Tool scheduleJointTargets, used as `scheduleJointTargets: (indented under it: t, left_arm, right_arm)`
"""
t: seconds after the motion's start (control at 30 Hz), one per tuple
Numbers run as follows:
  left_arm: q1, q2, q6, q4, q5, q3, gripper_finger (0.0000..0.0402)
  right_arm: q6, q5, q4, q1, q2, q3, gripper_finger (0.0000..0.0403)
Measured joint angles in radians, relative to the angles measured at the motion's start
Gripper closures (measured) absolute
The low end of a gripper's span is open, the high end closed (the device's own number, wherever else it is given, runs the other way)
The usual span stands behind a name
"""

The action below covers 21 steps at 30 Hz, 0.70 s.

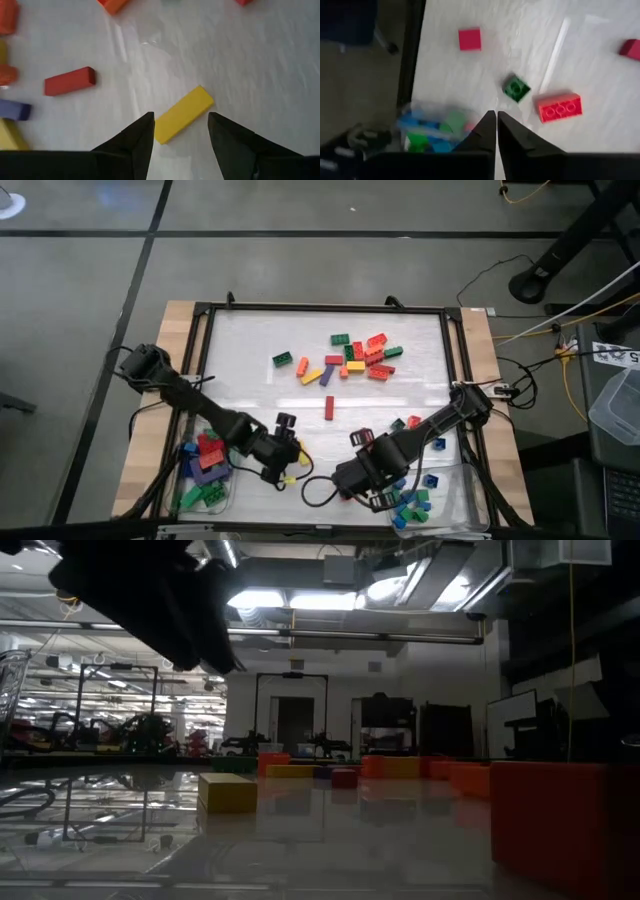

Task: Sort blocks by size
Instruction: Put the small red block into the right transparent bin

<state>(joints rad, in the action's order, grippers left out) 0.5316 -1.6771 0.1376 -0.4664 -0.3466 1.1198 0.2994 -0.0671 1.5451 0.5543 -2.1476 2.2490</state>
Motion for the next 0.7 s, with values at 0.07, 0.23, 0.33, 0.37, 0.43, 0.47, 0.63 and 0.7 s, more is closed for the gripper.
scheduleJointTargets:
  t: [0.07,0.23,0.33,0.37,0.43,0.47,0.63,0.7]
  left_arm:
    - [-0.019,0.0,-0.019,0.016,0.031,0.0,0.0229]
    - [-0.038,0.0,-0.045,0.024,0.048,0.0,0.0229]
    - [-0.037,0.0,-0.06,0.019,0.053,0.0,0.0229]
    - [-0.035,0.0,-0.061,0.016,0.054,0.0,0.0229]
    - [-0.029,0.0,-0.061,0.012,0.055,0.0,0.0229]
    - [-0.027,0.0,-0.06,0.006,0.055,0.0,0.0229]
    - [-0.027,0.0,-0.061,0.001,0.056,0.0,0.0229]
    - [-0.028,0.0,-0.06,-0.002,0.056,0.0,0.0229]
  right_arm:
    - [0.039,0.013,-0.027,0.01,-0.004,0.0,0.0393]
    - [0.078,0.0,-0.069,0.018,-0.018,0.0,0.0388]
    - [0.128,-0.008,-0.087,0.015,-0.033,0.0,0.0363]
    - [0.14,-0.009,-0.088,0.014,-0.04,0.0,0.0351]
    - [0.142,-0.006,-0.094,0.014,-0.052,0.0,0.0321]
    - [0.142,-0.004,-0.103,0.014,-0.061,0.0,0.0306]
    - [0.132,-0.006,-0.193,0.015,-0.118,0.0,0.0234]
    - [0.115,-0.013,-0.224,0.015,-0.146,0.0,0.0212]
